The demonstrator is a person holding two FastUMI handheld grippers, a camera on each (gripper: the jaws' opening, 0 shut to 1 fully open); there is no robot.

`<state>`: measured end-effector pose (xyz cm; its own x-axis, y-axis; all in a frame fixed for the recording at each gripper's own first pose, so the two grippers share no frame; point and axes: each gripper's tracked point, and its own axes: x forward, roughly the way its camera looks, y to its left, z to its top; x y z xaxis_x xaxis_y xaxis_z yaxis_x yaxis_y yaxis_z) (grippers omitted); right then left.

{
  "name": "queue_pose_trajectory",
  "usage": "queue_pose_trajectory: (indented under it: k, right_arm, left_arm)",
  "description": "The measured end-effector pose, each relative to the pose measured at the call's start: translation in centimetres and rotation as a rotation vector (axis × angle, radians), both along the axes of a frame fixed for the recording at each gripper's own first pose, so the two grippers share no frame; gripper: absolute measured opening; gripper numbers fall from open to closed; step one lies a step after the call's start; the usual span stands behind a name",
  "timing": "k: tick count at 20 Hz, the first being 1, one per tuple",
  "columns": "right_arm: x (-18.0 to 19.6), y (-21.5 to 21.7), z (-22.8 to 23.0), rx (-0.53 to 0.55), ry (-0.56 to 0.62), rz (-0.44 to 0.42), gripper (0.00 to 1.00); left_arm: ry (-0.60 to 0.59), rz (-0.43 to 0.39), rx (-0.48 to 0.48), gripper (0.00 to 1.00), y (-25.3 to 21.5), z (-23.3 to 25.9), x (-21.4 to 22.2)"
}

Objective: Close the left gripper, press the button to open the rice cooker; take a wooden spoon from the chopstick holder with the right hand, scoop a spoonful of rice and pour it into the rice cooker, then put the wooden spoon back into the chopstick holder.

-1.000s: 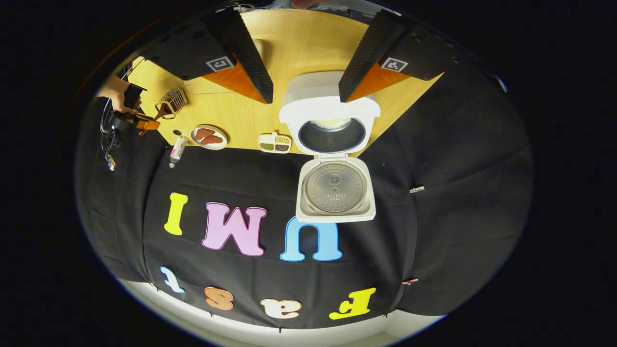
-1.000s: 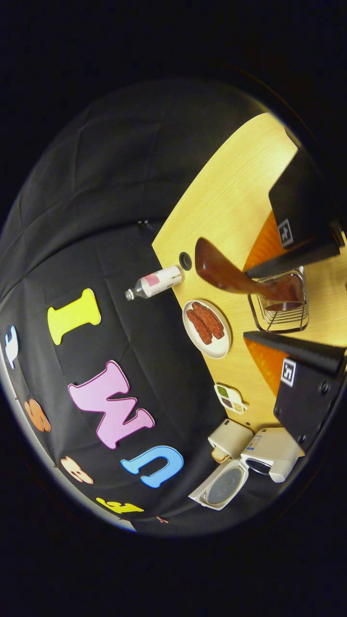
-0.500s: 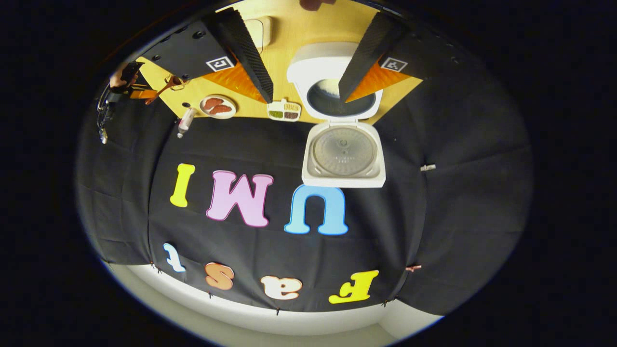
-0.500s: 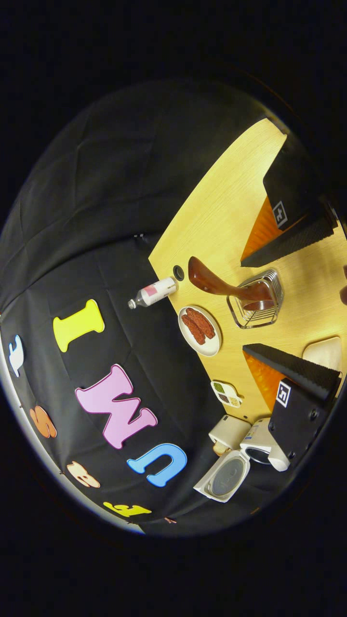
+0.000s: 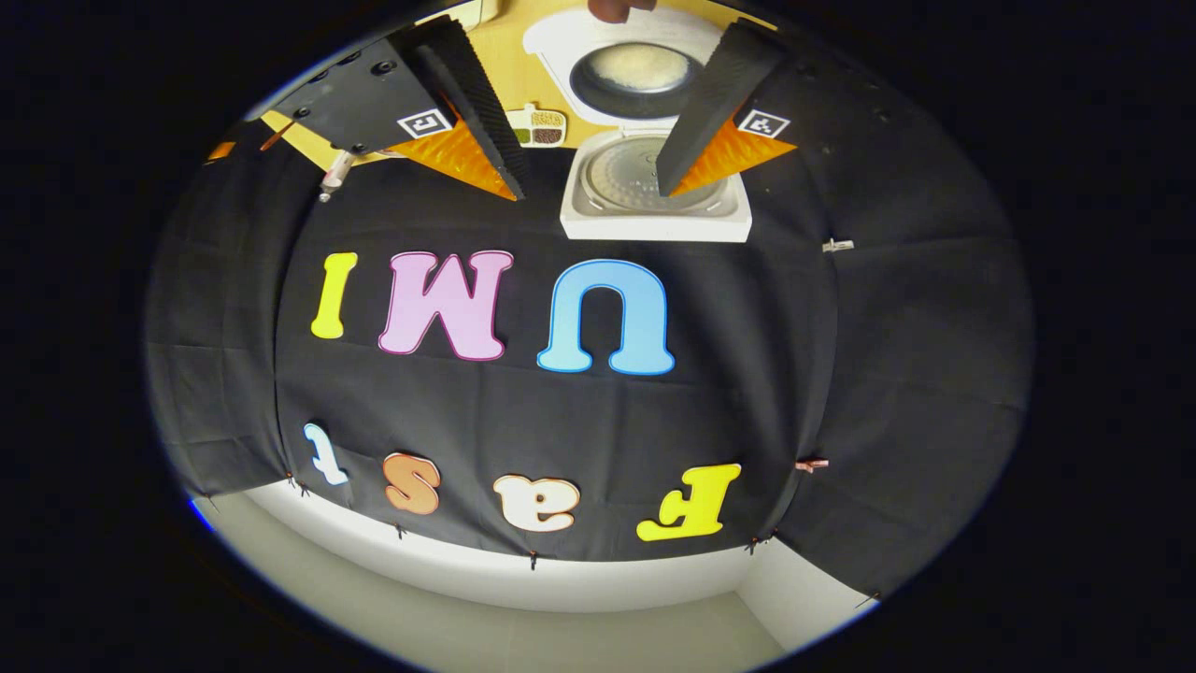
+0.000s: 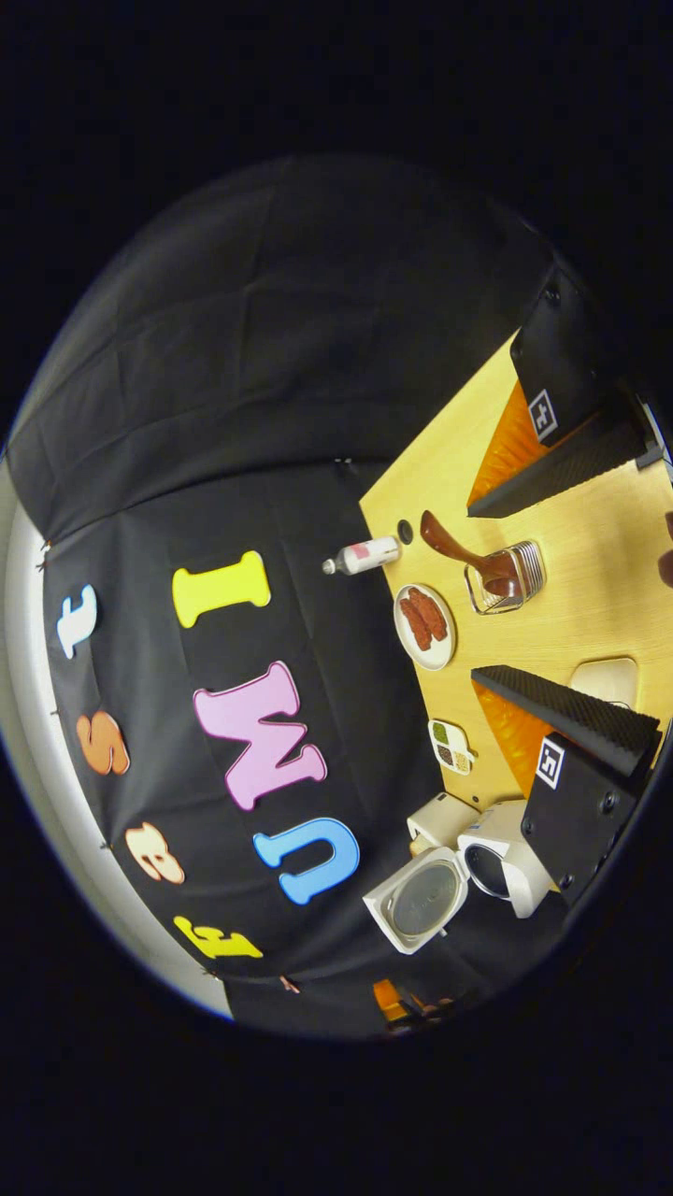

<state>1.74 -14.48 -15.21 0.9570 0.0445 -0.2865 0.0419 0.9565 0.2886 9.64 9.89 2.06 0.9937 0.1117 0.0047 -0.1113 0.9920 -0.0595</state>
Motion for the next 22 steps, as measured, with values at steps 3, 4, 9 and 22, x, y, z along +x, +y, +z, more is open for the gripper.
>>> queue_pose_trajectory:
  k: [3,4,9,22]
  right_arm:
    - [-2.3,2.0,4.7,-0.099,-0.103,-0.007,0.98]
    - [-3.0,2.6,6.4,-0.129,-0.140,-0.013,0.98]
    - [-6.0,6.3,12.4,-0.194,-0.308,-0.030,0.98]
    - [-10.8,9.6,15.8,-0.260,-0.375,-0.114,0.98]
  left_arm:
    - [-0.008,0.018,0.054,0.95,1.8,1.0,2.5]
    - [-0.012,0.019,0.055,0.95,2.3,1.4,3.2]
    - [-0.053,0.011,0.009,0.95,4.0,4.1,7.8]
    - [0.081,0.074,0.125,0.95,8.5,0.8,22.0]
